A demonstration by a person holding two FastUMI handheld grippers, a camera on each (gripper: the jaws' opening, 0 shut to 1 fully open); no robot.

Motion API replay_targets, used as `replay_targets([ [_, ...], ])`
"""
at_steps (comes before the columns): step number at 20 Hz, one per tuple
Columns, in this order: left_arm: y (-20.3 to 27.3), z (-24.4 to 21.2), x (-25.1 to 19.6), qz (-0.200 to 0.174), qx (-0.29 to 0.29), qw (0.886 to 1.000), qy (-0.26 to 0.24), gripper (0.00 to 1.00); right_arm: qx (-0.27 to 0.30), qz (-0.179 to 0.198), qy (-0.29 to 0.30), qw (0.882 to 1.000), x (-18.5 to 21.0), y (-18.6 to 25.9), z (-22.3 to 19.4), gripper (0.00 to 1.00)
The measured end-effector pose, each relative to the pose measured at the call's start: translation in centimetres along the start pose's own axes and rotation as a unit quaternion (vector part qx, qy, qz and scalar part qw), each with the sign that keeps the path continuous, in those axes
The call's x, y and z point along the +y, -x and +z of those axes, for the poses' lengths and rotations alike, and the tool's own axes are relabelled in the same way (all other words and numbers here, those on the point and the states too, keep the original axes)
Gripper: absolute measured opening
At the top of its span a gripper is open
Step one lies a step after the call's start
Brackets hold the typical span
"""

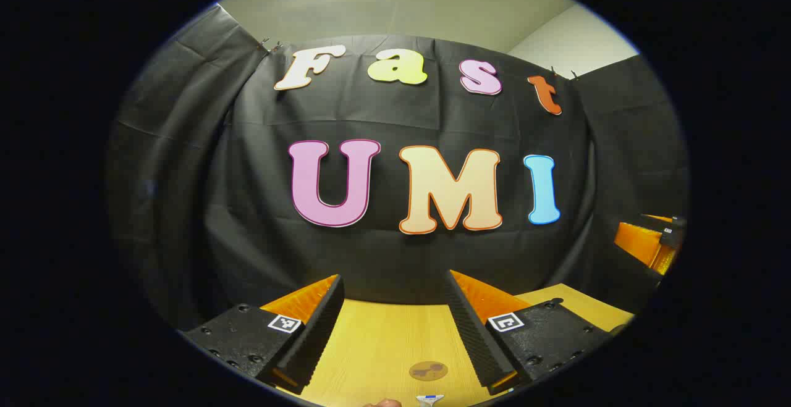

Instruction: Put the toothbrush and toothpaste on the desktop into the cup, then pick up the cup and place it on the coaster on the desktop.

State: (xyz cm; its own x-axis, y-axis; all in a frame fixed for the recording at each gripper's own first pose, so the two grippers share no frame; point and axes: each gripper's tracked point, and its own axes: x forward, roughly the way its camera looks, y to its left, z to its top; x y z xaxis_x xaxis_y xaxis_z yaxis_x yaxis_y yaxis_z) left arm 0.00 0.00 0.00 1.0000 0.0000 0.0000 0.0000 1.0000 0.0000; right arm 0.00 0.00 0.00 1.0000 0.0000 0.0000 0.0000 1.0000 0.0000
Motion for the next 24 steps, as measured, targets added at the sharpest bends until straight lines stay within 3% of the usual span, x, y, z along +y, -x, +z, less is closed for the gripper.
replay_targets([
  [11, 0.1, 0.5, 0.4, 0.0, -0.008, 1.0, -0.01, 0.93, 0.01, 0.001, 0.009, 1.0, 0.3, -0.7, -0.4, 1.0],
  [12, 0.1, 0.5, 0.4, -0.001, -0.008, 1.0, -0.01, 0.93, 0.01, 0.002, 0.007, 1.0, 0.5, -0.8, -0.4, 0.96],
  [15, 0.1, 0.5, 0.5, -0.001, -0.009, 1.0, -0.008, 0.93, 0.013, 0.004, 0.007, 1.0, 0.5, -0.9, -0.7, 1.0],
  [21, 0.4, 0.2, 0.8, 0.001, -0.01, 1.0, -0.007, 0.92, 0.05, 0.024, 0.01, 0.998, 1.7, -1.1, -3.4, 1.0],
  [24, 0.6, 0.1, 1.0, 0.003, -0.009, 1.0, -0.009, 0.94, 0.102, 0.04, 0.012, 0.994, 2.5, -1.0, -6.8, 0.99],
])
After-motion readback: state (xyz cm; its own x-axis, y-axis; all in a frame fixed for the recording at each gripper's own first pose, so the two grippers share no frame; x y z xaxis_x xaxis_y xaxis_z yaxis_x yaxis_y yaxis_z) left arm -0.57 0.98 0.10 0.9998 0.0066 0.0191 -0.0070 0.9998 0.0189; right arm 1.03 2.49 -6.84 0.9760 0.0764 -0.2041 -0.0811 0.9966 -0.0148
